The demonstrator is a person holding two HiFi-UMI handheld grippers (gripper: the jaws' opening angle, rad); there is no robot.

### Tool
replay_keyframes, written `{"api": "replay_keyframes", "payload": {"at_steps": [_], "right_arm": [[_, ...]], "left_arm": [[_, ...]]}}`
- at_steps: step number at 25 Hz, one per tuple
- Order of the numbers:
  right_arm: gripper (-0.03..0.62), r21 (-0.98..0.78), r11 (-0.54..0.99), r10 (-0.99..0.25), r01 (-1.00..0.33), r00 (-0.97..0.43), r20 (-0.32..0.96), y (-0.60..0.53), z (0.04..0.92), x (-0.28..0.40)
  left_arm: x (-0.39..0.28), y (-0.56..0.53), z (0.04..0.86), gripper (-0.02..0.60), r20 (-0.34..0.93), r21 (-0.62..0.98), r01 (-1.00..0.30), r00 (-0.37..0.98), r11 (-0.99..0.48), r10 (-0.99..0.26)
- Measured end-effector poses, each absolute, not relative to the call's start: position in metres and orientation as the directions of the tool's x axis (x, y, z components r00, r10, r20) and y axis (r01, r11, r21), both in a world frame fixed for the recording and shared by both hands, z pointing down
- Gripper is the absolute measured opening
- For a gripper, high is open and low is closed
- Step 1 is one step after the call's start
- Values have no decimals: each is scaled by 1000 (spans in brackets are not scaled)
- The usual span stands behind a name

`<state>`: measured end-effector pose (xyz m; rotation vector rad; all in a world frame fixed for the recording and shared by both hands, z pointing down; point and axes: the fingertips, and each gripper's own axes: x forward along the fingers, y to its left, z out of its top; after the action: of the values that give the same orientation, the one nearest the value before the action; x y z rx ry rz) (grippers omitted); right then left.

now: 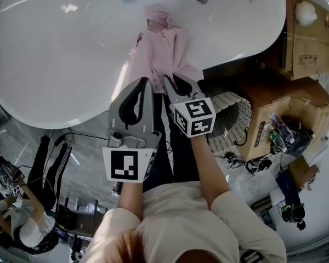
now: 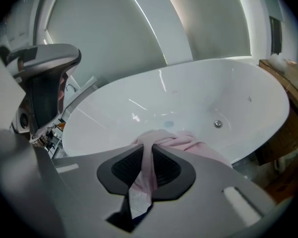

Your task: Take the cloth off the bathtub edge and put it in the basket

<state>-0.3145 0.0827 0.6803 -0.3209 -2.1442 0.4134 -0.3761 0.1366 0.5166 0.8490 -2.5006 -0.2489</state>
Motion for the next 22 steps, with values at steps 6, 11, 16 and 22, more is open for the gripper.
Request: {"api": "replay_keyframes", "payload": {"at_steps": [6,11,16,22], "right_arm": [[49,-506,862,412,45,-644,644,83,622,-326],[49,-552,833,404,34,-718,566,70,561,-340],[49,-569,822,383,35,-773,506,59,507,-356],[49,-577,816,350,36,-825,444,52,443,-363]], "left_arm": [[-381,144,488,49,351,287,-544,-706,788,-615],[-388,148,451,49,305,218,-589,-716,778,-628],[-400,149,416,49,262,189,-619,-717,762,-646],[-409,152,366,49,197,169,-654,-710,737,-676]]}}
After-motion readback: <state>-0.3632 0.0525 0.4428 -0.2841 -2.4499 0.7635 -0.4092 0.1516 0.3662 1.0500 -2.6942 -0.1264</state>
